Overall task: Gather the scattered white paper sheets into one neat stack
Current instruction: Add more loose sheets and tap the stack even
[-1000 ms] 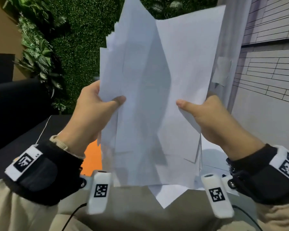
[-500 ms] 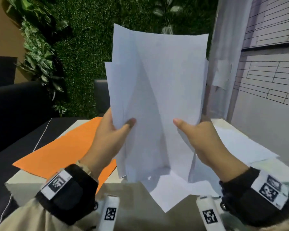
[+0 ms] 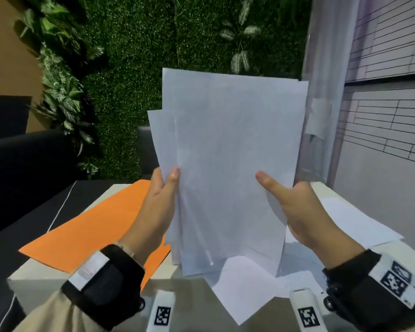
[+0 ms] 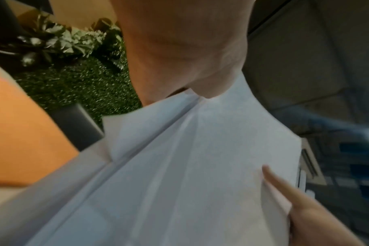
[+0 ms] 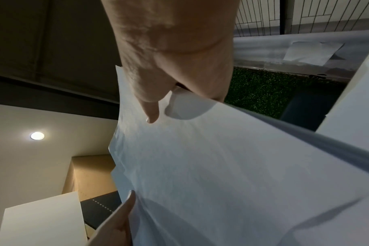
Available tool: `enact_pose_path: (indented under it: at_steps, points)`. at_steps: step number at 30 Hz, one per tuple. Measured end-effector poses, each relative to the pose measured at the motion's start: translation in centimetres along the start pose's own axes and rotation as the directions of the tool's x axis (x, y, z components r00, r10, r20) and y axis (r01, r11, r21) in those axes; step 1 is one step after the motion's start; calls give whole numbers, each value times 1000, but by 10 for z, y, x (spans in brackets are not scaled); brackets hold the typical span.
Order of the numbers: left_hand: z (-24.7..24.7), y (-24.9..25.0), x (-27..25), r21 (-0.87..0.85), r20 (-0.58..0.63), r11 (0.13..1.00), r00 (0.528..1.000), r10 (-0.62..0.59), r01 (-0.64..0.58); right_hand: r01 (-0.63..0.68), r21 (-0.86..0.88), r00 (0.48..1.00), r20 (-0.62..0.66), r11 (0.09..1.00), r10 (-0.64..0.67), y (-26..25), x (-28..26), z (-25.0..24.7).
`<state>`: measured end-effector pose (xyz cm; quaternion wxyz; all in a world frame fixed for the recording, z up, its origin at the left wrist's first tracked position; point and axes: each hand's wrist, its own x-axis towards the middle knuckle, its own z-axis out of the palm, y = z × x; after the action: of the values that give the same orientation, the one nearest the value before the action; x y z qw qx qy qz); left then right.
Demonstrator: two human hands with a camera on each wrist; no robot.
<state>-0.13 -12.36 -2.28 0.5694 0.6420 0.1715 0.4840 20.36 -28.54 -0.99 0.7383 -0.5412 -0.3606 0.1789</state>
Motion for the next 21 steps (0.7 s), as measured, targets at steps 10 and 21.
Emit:
enact_pose_path:
  at_steps: [10,21]
  points:
    - [-6,3,4,2,-35,997,996,82,-82,-77,39,997,30,996,75,16,-1,-9]
    - [21,1,5,-3,66,998,996,60,-60,-75,-40,993,83,996,78,25,-2,-8]
